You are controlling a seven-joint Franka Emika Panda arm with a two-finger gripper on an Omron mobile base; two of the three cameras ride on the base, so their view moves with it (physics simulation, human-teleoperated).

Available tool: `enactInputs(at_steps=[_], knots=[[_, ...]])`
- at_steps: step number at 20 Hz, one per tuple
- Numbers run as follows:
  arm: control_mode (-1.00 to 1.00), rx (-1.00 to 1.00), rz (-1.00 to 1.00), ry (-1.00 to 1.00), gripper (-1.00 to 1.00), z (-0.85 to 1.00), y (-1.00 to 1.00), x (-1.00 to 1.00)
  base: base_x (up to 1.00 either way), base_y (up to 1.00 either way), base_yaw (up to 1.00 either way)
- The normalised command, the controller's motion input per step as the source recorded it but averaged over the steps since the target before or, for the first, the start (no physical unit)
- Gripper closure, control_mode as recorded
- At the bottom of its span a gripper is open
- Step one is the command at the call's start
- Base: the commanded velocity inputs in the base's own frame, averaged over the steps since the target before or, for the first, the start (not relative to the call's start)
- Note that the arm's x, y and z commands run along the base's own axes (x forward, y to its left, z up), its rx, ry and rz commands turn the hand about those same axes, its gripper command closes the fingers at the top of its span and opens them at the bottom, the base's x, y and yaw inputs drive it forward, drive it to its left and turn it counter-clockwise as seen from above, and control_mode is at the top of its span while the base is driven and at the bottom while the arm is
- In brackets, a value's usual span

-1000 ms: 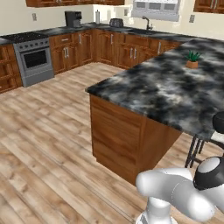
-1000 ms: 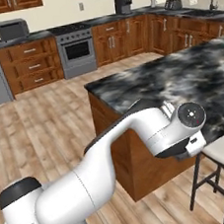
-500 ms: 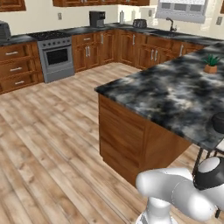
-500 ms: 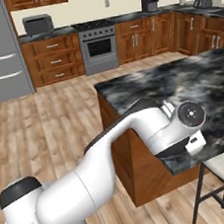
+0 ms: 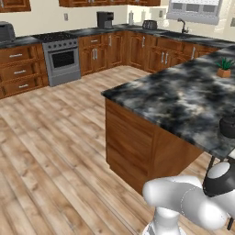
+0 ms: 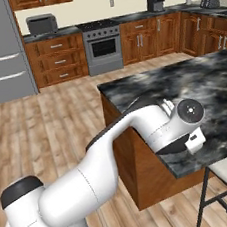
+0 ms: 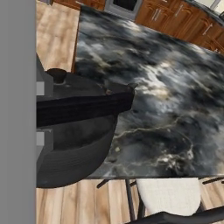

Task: The kettle is done boiling. Turn off the stove, then wait for 300 timesteps before moving the kettle to the dining table.

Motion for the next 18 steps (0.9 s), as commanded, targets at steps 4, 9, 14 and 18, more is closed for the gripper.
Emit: enactInputs(at_steps=[4,9,14,18], knots=[[-1.00,0.00,0.00,0.00,1.00,0.00,-0.01,0.12,0.06,0.00,0.00],[-1.00,0.03,0.00,-0.01,1.00,-0.07,-0.19,0.16,0.00,0.00,0.00],[-1.00,0.06,0.00,-0.04,1.00,-0.12,-0.23,0.13,0.00,0.00,0.00],[-1.00,0.09,0.00,-0.07,1.00,-0.10,-0.36,0.10,0.00,0.00,0.00]])
